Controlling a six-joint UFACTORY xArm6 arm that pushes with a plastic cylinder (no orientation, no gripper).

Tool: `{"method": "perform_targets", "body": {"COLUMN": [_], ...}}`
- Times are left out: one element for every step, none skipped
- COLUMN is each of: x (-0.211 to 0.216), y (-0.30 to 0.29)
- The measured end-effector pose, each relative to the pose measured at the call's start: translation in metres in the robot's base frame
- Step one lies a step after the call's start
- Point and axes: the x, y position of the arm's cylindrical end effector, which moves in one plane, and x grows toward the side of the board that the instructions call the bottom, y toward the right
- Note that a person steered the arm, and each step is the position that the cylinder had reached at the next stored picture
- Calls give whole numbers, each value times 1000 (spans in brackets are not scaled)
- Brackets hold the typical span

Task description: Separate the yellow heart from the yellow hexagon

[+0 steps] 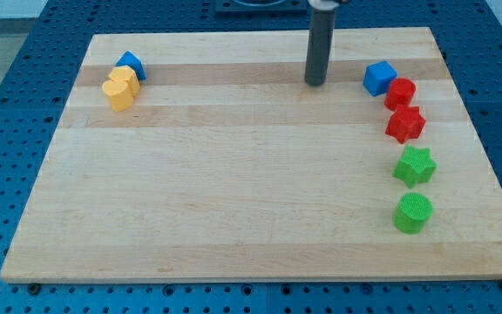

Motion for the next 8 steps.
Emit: {"method": "perform_targets", "body": {"x": [3, -31, -56, -67, -60, -1, 73, 148], "y": [46, 72, 72, 72, 46, -37, -121, -232]}}
